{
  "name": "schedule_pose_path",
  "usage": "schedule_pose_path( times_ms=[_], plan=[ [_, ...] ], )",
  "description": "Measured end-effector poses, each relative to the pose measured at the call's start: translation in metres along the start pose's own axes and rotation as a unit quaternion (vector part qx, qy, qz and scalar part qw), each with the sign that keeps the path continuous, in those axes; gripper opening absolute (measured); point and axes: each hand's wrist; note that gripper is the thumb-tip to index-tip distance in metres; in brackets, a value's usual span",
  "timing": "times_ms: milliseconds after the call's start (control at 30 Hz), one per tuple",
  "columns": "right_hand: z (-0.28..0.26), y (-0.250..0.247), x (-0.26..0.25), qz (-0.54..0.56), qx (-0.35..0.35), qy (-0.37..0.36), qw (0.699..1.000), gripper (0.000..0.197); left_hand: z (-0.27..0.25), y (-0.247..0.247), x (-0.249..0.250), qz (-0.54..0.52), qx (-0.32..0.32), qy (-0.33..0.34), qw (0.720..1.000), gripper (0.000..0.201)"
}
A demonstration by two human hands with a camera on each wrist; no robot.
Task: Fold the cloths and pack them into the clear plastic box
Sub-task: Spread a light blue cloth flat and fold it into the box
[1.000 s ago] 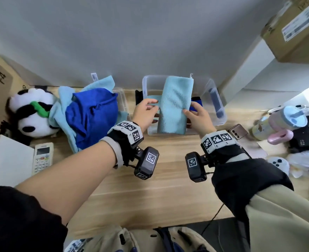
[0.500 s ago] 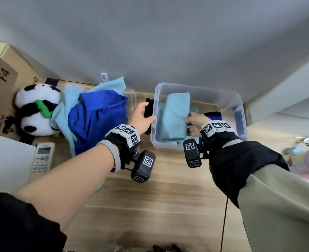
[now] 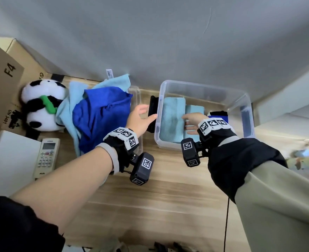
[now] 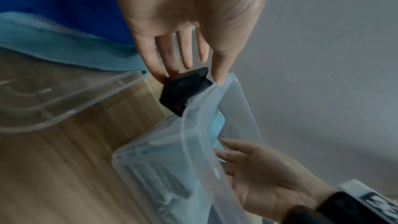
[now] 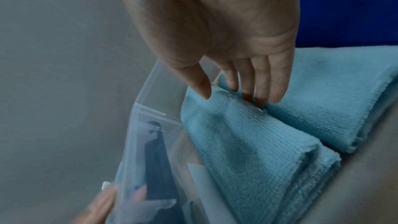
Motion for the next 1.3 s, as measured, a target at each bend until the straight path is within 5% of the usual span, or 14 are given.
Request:
schedule_pose_path(
  times_ms=[167, 300, 467, 600, 767, 967, 1100, 1200, 1300],
  plan=[
    [-0.023, -0.007, -0.004, 0.075, 0.053, -0.074, 0.993, 0.018, -0.008, -0.019, -0.039, -0.014, 0.046, -0.029, 0.998, 0.015],
    [-0.049, 0.006, 0.003, 0.120, 0.126, -0.222, 0.959, 0.026, -0.014, -0.046, -0.076, 0.067, 0.105, -0.039, 0.991, 0.018],
    [-0.093, 0.044, 0.011, 0.142, 0.083, -0.323, 0.932, 0.027, -0.023, -0.085, -0.111, 0.113, 0.216, -0.098, 0.965, 0.018],
    [-0.117, 0.086, 0.022, 0.110, 0.058, -0.365, 0.923, 0.024, -0.031, -0.111, -0.134, 0.173, 0.233, -0.153, 0.945, 0.022],
    [-0.122, 0.138, 0.046, 0.043, 0.014, -0.342, 0.939, 0.026, -0.041, -0.131, -0.153, 0.127, 0.226, -0.198, 0.945, 0.045],
    [-0.117, 0.175, 0.071, -0.002, -0.064, -0.257, 0.964, 0.025, -0.042, -0.139, -0.153, 0.055, 0.199, -0.146, 0.968, 0.020],
    [-0.113, 0.186, 0.078, -0.026, -0.078, -0.230, 0.970, 0.025, -0.044, -0.138, -0.142, 0.072, 0.170, -0.110, 0.976, 0.021],
    [-0.109, 0.193, 0.082, -0.087, -0.113, -0.194, 0.971, 0.016, -0.049, -0.139, -0.138, 0.086, 0.174, -0.127, 0.973, 0.007],
    [-0.104, 0.208, 0.086, -0.137, -0.122, -0.208, 0.961, 0.022, -0.044, -0.137, -0.151, 0.009, 0.141, -0.190, 0.972, 0.025]
  ],
)
Point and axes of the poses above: each hand's wrist, its own z-axis towards the middle knuckle, its own y-axis out of the palm, x = y × z, and after that the axes turned 13 degrees about -y, right-handed
